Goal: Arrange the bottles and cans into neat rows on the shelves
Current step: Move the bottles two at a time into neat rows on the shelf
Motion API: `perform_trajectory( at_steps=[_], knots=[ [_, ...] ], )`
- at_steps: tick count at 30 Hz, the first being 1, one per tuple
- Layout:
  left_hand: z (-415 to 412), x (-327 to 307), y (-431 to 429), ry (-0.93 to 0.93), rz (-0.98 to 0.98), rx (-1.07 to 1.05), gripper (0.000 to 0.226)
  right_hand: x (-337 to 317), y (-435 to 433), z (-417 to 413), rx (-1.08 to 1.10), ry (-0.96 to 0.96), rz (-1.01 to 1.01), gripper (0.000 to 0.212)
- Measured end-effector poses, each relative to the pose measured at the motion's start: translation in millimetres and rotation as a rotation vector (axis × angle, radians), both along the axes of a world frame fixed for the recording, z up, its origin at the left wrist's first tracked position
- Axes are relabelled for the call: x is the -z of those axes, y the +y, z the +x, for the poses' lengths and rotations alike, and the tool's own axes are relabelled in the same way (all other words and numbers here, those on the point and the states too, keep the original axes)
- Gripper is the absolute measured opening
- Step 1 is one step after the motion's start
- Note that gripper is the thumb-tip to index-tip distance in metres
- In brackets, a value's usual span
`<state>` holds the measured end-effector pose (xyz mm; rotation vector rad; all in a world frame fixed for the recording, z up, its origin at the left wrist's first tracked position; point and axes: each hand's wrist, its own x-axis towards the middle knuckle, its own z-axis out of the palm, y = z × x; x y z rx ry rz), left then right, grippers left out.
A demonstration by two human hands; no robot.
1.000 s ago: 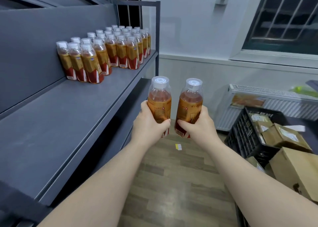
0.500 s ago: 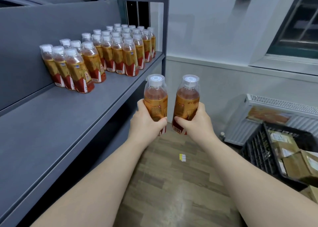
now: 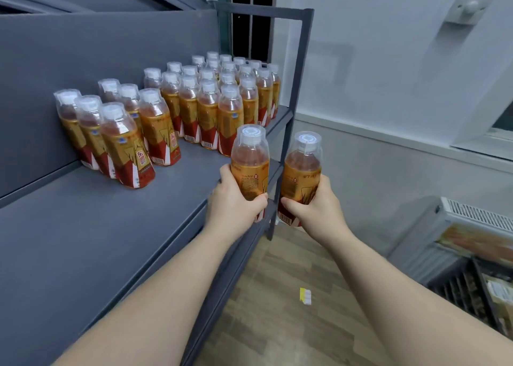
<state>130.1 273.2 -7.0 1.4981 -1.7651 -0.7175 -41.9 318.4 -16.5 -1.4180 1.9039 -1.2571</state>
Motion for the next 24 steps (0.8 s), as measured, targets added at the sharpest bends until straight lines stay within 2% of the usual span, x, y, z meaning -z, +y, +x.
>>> perform_trajectory(
  at_steps=[10, 15, 18, 24],
  knots=[
    [50.4, 1.0, -62.7, 0.019, 0.01, -0.246, 0.09, 1.5, -103.9, 41.9, -0.23, 0.003, -0.007, 0.066],
    [69.7, 3.7, -76.9, 0.004, 0.0, -0.414, 0.086, 2.9, -148.9, 64.6, -0.379, 0.009, -0.012, 0.063],
    [76.9, 6.9, -81.4, -0.017, 0.013, -0.519, 0.093, 7.9, -170.5, 74.9, -0.476, 0.025, -0.021, 0.067],
    [76.0, 10.6, -91.0, 0.008, 0.041, -0.696, 0.082, 8.8, -213.8, 90.4, -0.645, 0.021, -0.033, 0.068]
  ],
)
